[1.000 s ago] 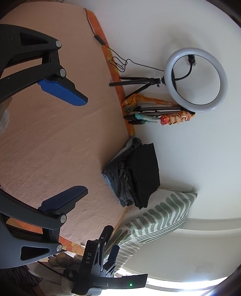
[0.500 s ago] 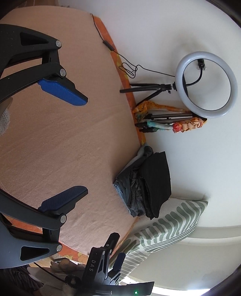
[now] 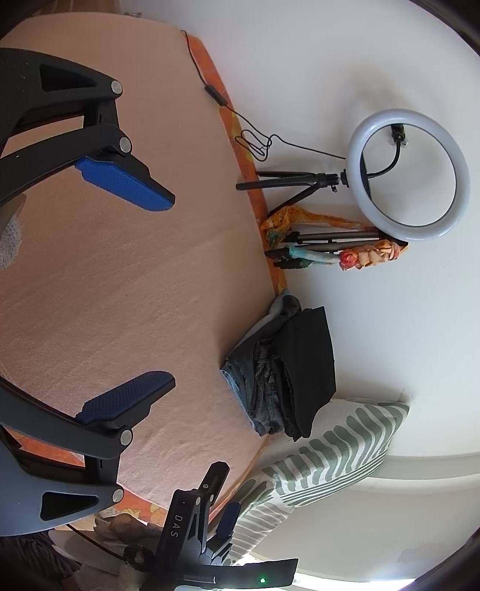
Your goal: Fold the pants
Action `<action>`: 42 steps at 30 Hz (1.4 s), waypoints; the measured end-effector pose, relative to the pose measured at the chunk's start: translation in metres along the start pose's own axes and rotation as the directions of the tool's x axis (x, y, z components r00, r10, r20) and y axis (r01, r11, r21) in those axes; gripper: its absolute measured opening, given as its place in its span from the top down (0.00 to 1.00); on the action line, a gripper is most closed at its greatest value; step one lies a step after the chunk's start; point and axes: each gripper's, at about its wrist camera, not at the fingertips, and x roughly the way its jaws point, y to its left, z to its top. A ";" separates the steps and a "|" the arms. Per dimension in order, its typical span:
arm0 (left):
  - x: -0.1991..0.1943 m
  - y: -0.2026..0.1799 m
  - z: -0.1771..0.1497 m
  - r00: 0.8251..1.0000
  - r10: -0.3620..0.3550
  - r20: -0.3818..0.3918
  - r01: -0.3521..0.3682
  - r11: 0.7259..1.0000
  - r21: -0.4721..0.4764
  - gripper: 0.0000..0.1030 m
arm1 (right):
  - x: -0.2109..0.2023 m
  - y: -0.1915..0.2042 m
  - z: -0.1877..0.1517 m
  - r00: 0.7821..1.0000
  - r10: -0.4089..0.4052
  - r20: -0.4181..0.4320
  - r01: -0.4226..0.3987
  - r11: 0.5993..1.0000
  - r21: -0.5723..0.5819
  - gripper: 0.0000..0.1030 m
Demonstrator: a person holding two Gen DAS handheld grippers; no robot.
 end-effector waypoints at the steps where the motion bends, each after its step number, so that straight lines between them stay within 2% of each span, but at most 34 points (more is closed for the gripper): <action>1: 0.000 0.000 0.000 1.000 -0.001 0.000 0.001 1.000 0.000 0.14 | 0.000 0.000 0.000 1.000 0.001 0.000 -0.001 1.000 0.003 0.02; 42: -0.005 -0.003 0.005 1.000 -0.016 -0.003 0.016 1.000 -0.007 0.14 | -0.001 -0.001 0.000 1.000 0.004 0.001 -0.004 1.000 0.002 0.02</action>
